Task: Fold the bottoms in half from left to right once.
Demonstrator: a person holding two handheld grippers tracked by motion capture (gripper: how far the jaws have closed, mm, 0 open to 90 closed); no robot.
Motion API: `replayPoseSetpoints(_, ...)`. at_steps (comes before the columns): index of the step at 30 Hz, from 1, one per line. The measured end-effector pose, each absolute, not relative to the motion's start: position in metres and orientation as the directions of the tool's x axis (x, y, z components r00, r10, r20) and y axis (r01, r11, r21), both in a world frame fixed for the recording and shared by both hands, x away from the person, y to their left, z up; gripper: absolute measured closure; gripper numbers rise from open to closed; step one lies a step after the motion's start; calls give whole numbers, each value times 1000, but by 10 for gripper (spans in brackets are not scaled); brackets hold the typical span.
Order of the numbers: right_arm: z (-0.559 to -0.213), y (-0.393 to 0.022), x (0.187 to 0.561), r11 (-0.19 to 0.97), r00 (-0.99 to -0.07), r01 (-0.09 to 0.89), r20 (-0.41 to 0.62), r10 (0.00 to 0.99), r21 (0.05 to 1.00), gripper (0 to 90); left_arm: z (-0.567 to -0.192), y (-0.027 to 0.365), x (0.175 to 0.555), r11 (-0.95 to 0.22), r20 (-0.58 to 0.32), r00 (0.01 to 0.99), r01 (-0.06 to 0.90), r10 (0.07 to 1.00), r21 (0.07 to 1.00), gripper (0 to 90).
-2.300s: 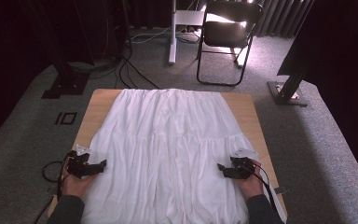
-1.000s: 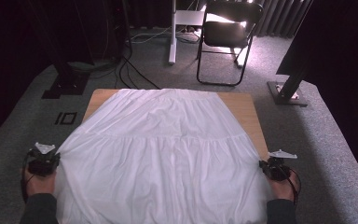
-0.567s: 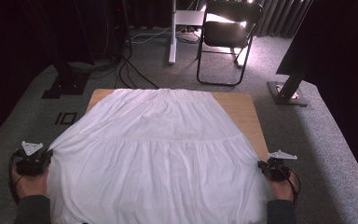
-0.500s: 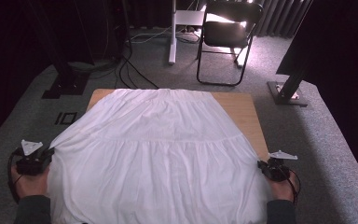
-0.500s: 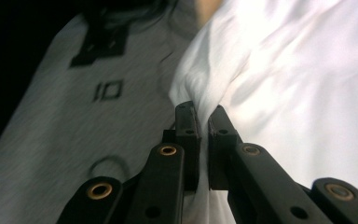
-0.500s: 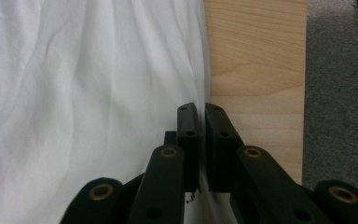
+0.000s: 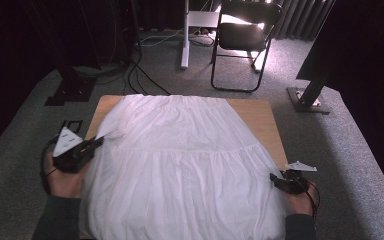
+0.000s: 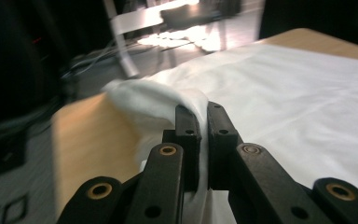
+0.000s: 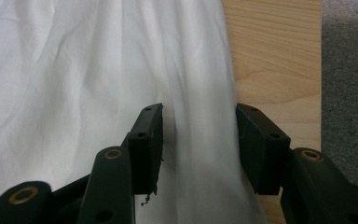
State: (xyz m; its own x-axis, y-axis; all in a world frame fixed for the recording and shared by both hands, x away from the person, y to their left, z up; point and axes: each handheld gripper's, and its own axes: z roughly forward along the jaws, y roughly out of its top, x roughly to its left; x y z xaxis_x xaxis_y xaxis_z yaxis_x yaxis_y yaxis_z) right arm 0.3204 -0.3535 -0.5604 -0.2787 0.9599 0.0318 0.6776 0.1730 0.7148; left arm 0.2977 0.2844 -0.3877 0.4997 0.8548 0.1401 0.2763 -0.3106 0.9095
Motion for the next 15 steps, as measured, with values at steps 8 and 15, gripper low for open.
replayPoseSetpoints(8,-561,-353,320,177,-281,669,26,959,722,513,-385,193,328,-343,115,690,203,714,917,863)
replayPoseSetpoints(15,-562,-353,319,179,-284,664,24,959,726,512,-401,127,343,-346,66,790,190,609,919,864)
